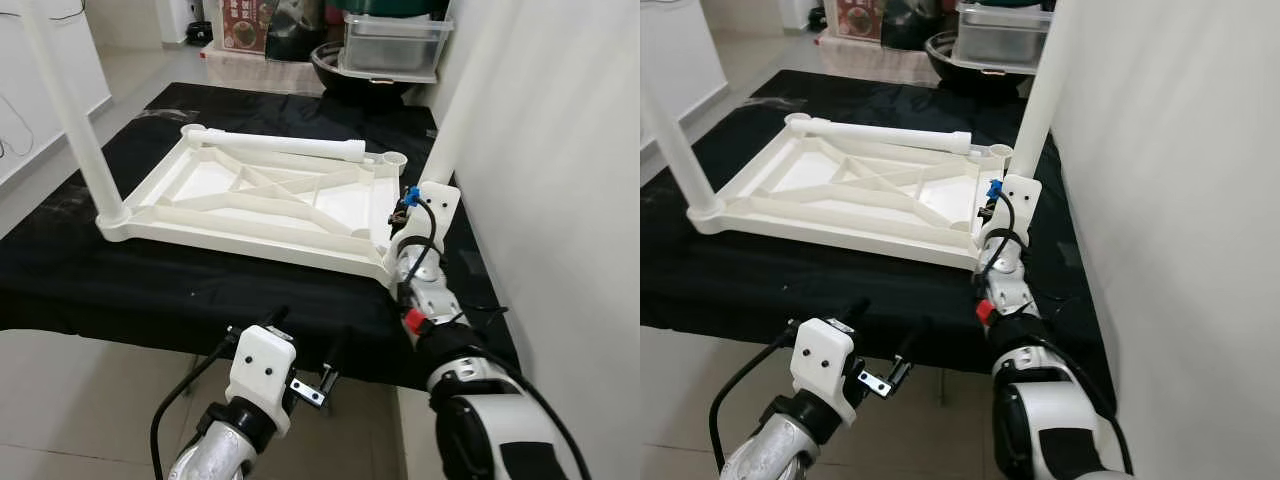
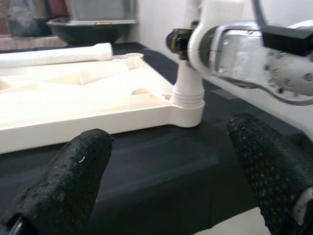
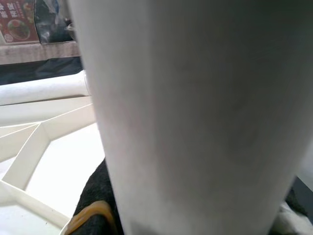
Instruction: Building children table
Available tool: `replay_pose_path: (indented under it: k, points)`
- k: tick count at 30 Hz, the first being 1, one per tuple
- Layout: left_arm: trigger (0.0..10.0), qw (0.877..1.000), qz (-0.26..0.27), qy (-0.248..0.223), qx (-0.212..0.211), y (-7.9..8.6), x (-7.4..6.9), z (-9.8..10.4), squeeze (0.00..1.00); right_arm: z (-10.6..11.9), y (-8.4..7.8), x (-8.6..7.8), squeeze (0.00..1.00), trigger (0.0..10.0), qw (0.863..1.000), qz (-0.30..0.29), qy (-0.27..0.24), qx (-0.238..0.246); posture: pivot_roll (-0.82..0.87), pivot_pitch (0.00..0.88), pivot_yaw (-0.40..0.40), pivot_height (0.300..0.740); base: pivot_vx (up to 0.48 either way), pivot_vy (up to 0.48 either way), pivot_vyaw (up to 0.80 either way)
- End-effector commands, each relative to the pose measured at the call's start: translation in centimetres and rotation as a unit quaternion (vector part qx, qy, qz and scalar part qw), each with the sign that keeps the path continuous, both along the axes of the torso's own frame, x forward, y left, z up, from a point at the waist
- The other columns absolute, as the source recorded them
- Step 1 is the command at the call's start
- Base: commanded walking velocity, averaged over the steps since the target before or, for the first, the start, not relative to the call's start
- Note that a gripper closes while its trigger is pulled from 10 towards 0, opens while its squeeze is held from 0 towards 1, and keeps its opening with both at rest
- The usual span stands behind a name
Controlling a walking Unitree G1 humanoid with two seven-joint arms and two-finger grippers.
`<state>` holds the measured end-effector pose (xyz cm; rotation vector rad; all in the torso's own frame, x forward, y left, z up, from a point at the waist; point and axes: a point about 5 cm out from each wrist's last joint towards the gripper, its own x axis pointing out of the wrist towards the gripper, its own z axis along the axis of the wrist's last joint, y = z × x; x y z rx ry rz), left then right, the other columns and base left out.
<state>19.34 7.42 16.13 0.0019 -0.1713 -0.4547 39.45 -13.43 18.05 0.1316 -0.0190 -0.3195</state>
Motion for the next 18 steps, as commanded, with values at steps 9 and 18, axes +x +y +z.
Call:
replay_pose_path:
  k: [9,18]
  points:
    - [10.0,1.0,0.002,0.009,0.004,0.1,0.0,-0.3,0.0,0.9,1.8,0.0,0.0,10.0,0.989,0.127,-0.079,0.011,0.1,0.084,-0.095,0.74,0.0,0.0,0.0]
    - [10.0,1.0,0.003,0.01,0.003,0.1,0.0,-0.3,0.0,2.2,0.9,0.2,0.0,10.0,0.944,0.31,-0.105,0.036,0.1,0.088,-0.092,0.74,0.0,0.0,0.0]
